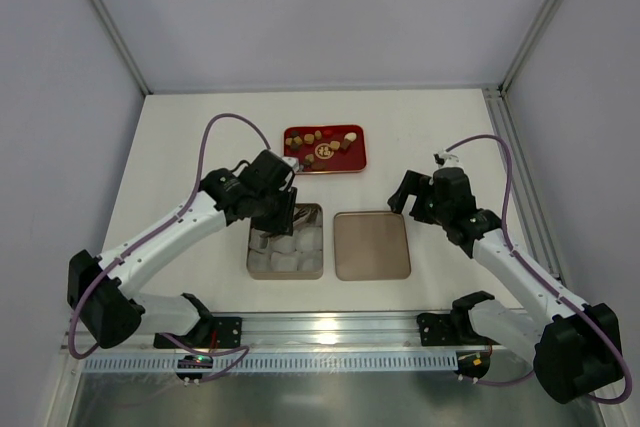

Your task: Pack the chocolate

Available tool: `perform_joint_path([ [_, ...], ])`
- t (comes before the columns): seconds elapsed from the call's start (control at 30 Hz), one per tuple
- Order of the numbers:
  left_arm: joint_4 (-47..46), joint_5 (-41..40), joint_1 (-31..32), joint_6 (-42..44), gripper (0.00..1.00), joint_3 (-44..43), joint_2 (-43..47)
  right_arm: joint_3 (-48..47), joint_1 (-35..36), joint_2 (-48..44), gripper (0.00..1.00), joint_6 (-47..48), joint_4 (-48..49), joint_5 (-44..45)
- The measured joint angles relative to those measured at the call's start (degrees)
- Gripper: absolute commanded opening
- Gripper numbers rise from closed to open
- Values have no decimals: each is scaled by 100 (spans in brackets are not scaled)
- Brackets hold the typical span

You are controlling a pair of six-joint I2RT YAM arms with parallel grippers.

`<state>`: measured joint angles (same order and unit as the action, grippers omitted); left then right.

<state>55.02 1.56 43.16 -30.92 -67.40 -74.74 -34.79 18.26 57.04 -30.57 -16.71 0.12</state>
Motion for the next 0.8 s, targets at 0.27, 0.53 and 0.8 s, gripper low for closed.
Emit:
perform_joint_path([
  [0.27,-11,-42,0,-17,41,42,0,15,0,0,100,0,4,-2],
  [0.53,42,-46,2,-15,40,28,2,33,0,0,100,-4,55,-2],
  [0.8,520,-46,2,-11,40,-520,201,33,0,2,100,-4,142,-4],
])
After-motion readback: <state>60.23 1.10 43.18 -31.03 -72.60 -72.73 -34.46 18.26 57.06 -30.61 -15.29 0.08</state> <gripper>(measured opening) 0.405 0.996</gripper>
